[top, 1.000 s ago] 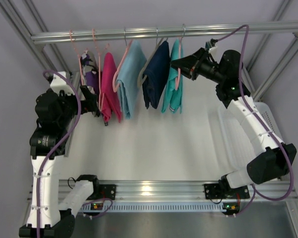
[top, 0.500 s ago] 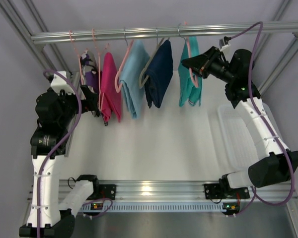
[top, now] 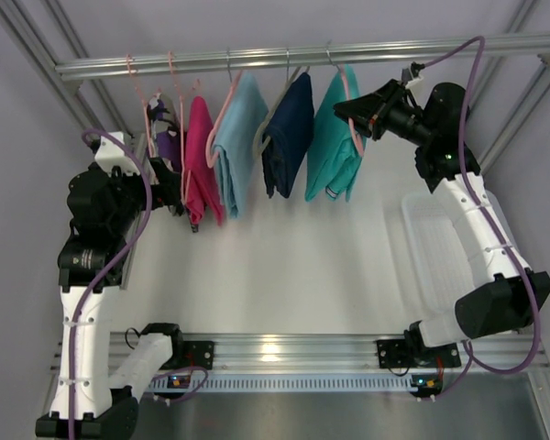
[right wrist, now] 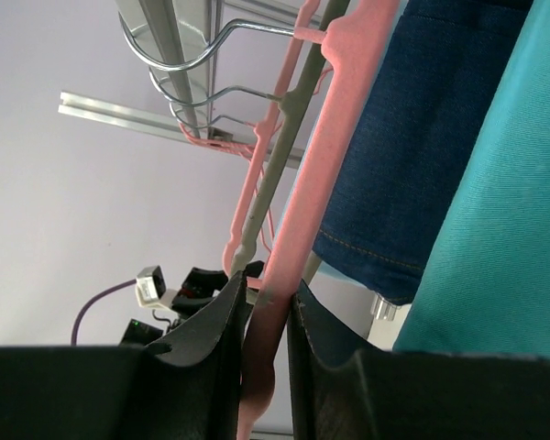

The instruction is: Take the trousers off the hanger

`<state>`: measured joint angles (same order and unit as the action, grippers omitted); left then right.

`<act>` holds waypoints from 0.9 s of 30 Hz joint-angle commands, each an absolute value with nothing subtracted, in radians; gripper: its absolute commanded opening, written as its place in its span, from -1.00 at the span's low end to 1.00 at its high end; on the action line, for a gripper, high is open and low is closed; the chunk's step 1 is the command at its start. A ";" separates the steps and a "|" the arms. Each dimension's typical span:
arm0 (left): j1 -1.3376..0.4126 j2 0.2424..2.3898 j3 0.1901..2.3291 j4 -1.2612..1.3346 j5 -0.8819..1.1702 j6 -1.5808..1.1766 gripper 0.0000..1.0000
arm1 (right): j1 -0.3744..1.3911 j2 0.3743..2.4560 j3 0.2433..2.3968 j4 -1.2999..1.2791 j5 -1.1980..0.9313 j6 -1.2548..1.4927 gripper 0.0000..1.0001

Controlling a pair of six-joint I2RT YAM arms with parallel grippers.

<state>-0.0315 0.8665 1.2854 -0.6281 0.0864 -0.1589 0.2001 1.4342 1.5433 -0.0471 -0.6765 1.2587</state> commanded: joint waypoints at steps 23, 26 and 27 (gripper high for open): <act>-0.026 0.861 1.250 -0.537 0.130 -0.192 0.98 | 0.209 1.161 1.471 0.509 -0.356 1.201 -1.00; -0.026 0.865 1.249 -0.535 0.129 -0.196 0.98 | 0.216 1.209 1.509 0.537 -0.357 1.212 -1.00; -0.026 0.867 1.249 -0.535 0.127 -0.198 0.98 | 0.218 1.221 1.532 0.540 -0.359 1.218 -1.00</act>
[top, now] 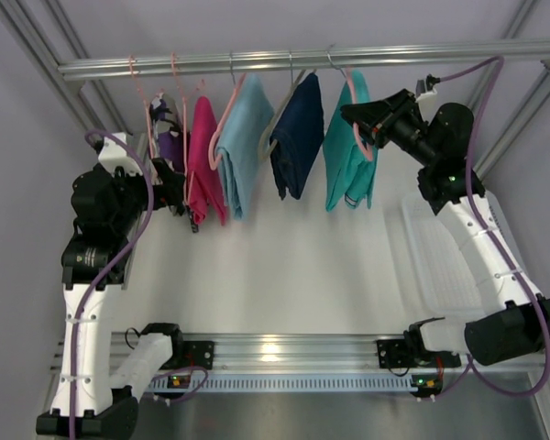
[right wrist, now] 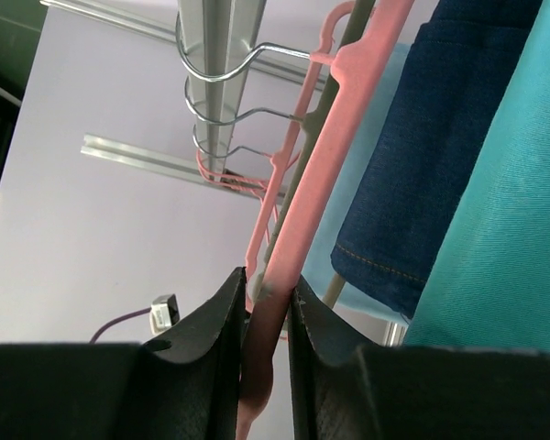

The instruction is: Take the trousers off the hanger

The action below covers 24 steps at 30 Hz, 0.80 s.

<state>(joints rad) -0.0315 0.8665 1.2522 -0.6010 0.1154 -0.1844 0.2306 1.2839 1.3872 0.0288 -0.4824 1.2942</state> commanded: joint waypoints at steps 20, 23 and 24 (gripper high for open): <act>-0.026 0.877 1.241 -0.517 0.143 -0.198 0.98 | 0.230 1.243 1.733 0.522 -0.364 1.263 -1.00; -0.026 0.874 1.243 -0.514 0.143 -0.195 0.98 | 0.230 1.249 1.755 0.514 -0.371 1.232 -1.00; -0.026 0.874 1.244 -0.515 0.141 -0.190 0.98 | 0.230 1.250 1.756 0.508 -0.374 1.217 -1.00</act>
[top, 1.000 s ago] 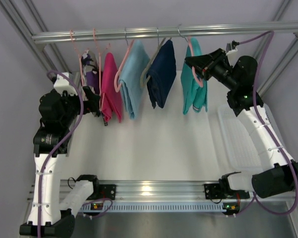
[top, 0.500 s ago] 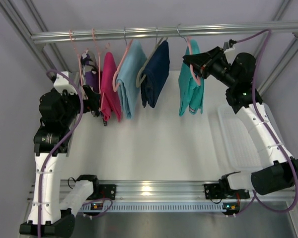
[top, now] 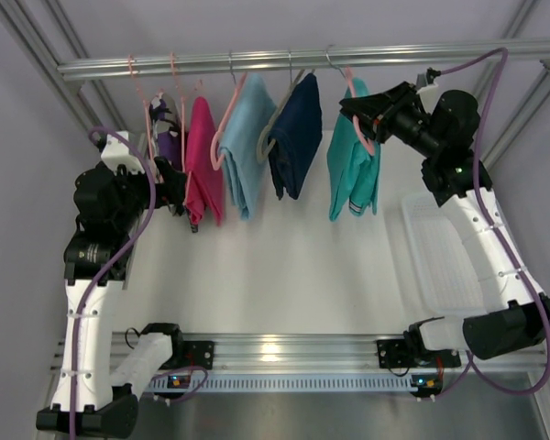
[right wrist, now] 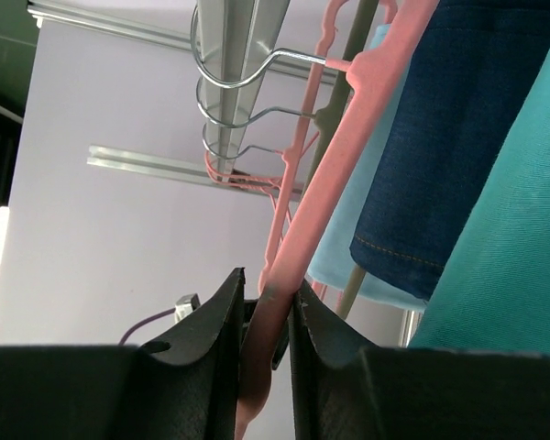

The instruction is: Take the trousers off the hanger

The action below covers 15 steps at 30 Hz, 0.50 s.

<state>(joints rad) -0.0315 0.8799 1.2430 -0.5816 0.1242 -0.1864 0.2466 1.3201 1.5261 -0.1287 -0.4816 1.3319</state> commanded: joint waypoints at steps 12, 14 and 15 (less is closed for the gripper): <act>-0.026 0.857 1.238 -0.518 0.129 -0.166 0.98 | 0.236 1.221 1.514 0.442 -0.482 1.104 -0.71; -0.026 0.857 1.238 -0.518 0.127 -0.163 0.98 | 0.238 1.216 1.488 0.443 -0.483 1.098 -0.47; -0.028 0.857 1.238 -0.518 0.127 -0.163 0.98 | 0.241 1.216 1.480 0.442 -0.482 1.089 -0.39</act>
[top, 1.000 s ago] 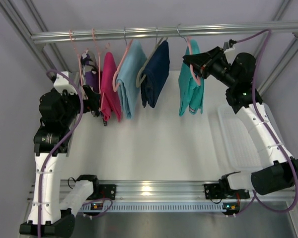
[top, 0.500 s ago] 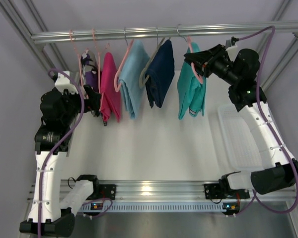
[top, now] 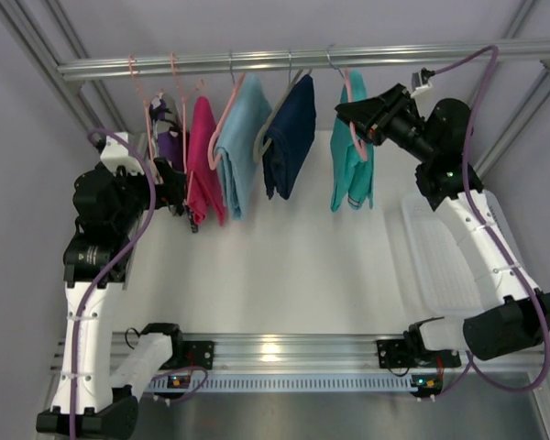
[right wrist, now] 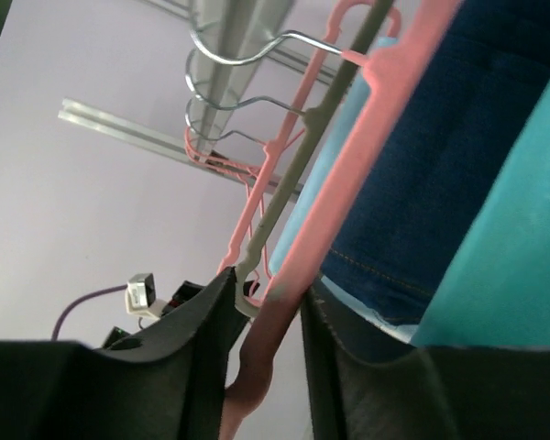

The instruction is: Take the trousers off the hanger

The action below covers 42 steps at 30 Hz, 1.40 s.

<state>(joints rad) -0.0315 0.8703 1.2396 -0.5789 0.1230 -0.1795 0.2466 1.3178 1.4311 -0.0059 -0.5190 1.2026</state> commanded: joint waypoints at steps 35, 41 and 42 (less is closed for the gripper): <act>-0.026 0.824 1.193 -0.515 0.117 -0.133 0.98 | 0.307 1.315 1.499 0.267 -0.581 1.007 -0.80; -0.026 0.821 1.190 -0.514 0.117 -0.129 0.98 | 0.307 1.310 1.653 -0.122 -0.471 0.747 -1.00; -0.026 0.821 1.189 -0.515 0.115 -0.129 0.98 | 0.307 1.301 1.660 -0.145 -0.462 0.724 -1.00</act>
<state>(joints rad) -0.0315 0.8333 1.1995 -0.5758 0.1154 -0.1452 0.3058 1.3319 1.5387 -0.1360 -0.5587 0.8730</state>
